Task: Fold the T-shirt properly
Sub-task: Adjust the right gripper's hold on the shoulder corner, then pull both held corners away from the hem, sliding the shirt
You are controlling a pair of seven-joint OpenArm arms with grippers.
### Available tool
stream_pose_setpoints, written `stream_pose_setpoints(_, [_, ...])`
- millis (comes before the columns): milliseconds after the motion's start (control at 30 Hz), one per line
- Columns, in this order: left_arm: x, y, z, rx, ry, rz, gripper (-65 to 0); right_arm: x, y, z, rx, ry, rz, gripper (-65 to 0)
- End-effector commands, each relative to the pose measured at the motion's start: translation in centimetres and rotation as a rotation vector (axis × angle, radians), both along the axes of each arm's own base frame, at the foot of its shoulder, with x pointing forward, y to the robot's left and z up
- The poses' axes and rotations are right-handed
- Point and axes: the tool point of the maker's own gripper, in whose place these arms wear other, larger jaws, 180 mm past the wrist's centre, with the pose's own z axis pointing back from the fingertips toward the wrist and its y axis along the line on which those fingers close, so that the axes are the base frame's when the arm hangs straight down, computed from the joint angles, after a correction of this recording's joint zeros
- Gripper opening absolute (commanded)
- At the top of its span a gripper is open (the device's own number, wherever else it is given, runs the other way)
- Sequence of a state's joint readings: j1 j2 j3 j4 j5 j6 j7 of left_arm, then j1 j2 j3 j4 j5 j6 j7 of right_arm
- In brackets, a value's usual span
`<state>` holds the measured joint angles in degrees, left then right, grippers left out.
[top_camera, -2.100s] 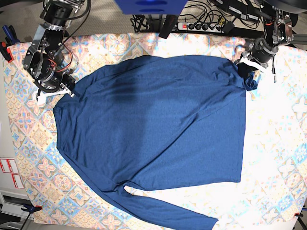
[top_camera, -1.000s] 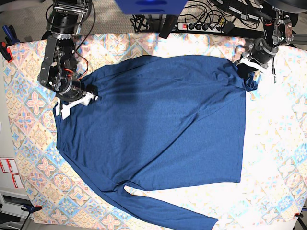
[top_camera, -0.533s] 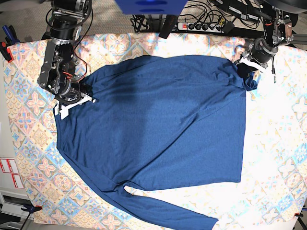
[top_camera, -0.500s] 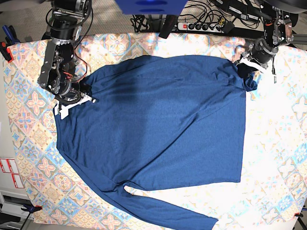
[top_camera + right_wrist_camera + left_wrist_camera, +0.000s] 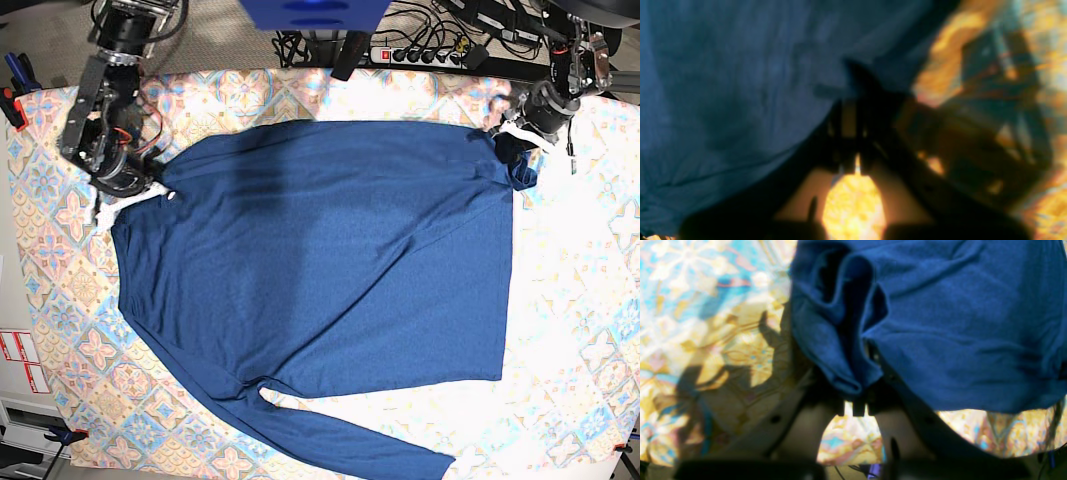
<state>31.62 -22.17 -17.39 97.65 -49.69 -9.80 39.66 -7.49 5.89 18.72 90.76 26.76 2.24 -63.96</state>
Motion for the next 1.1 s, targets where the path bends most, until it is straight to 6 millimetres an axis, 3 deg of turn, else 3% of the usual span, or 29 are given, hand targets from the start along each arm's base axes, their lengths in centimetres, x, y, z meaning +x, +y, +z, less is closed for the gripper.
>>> stream_pose_setpoints(0, [0.5, 0.3, 0.8, 0.01, -0.031, -0.007, -65.0, 1.3, 0.0, 1.3, -0.007, -0.056, 0.008, -64.8])
stream_pose_setpoints(233, [0.6, 0.5, 1.0, 0.009, -0.039, 0.0, -65.0, 1.1, 1.0, 2.1, 0.068, -0.093, 0.007, -64.8])
stream_pose_setpoints(433, [2.6, 0.2, 1.8, -0.005, -0.09, 0.012, -65.0, 1.7, 1.1, 2.5, 0.08, -0.117, 0.003, -64.8])
stream_pose_setpoints(867, [5.8, 0.2, 3.8, -0.006, -0.175, 0.014, -65.0, 7.4, 1.1, 6.6, 0.082, -0.258, 0.008, -64.8])
stream_pose_setpoints(1067, [6.3, 1.7, 4.1, 0.0, -0.193, 0.064, -65.0, 8.5, 0.9, 6.3, 0.092, -0.272, -0.015, -64.8])
